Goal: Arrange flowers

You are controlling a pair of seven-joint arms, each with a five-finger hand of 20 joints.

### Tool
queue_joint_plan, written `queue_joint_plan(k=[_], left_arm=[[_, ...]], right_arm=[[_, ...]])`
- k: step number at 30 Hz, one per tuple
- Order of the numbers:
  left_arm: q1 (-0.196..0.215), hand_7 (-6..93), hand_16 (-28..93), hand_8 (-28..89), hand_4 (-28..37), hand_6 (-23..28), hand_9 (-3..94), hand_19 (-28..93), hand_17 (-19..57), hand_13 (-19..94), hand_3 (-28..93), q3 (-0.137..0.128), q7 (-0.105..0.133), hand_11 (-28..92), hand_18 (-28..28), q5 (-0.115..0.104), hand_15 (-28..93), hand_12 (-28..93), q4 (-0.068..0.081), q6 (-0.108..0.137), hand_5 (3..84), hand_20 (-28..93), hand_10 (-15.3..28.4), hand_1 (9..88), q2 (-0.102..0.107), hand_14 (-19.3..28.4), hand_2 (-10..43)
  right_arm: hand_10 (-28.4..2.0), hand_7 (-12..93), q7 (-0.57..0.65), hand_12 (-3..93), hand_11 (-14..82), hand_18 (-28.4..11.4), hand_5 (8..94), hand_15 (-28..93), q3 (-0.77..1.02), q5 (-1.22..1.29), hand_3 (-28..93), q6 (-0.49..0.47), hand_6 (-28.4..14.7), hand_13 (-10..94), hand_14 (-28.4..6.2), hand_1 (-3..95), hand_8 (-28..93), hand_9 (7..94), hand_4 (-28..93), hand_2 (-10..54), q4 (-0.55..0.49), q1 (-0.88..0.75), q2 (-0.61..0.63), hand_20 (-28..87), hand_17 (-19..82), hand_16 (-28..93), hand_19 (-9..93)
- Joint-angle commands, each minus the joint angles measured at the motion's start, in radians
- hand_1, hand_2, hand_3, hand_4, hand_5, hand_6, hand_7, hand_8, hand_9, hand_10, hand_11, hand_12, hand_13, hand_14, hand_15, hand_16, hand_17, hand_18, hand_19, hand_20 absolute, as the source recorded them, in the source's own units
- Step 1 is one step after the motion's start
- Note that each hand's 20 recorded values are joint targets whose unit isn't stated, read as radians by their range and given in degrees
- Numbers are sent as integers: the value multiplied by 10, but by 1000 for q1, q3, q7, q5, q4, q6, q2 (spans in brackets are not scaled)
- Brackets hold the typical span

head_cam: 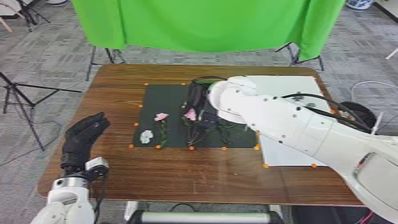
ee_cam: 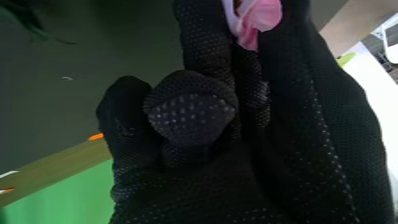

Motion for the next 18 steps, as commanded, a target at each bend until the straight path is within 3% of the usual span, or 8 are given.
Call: queue_joint_plan(k=[1, 7, 8, 18], left_arm=[[12, 247, -12, -104, -146, 15, 471, 161, 103, 392, 710, 0, -4, 269, 127, -6, 255, 121, -2, -6, 522, 201, 125, 385, -7, 154, -79], [-5, 248, -15, -104, -147, 16, 471, 161, 102, 391, 710, 7, -7, 271, 127, -3, 257, 119, 6, -11, 521, 198, 125, 383, -5, 154, -80], [1, 248, -15, -105, -147, 16, 471, 160, 102, 391, 710, 5, -6, 271, 127, -4, 258, 119, 2, -12, 522, 198, 125, 383, -4, 154, -80], [-3, 249, -16, -105, -146, 16, 470, 160, 101, 391, 710, 6, -9, 272, 127, -2, 261, 119, 6, -17, 521, 197, 127, 382, -6, 155, -80]], right_arm=[[-136, 224, -16, 275, 144, -135, 753, 614, -2, 3, 459, -8, -13, 895, -31, 657, 63, 859, -115, -53, 6, 11, -29, 587, 625, 311, 932], [-136, 224, -48, 270, 148, -135, 752, 614, -11, 5, 442, 62, -12, 893, -31, 663, 65, 857, -104, -48, 4, 21, -30, 587, 624, 310, 932], [-136, 224, -47, 270, 149, -135, 752, 614, -14, 4, 439, 72, -12, 893, -31, 664, 64, 856, -102, -47, -1, 22, -29, 587, 624, 309, 932], [-135, 227, -35, 266, 154, -134, 750, 617, -15, -2, 426, 51, -11, 890, -31, 667, 61, 854, -92, -43, 12, 8, -34, 589, 624, 308, 932]])
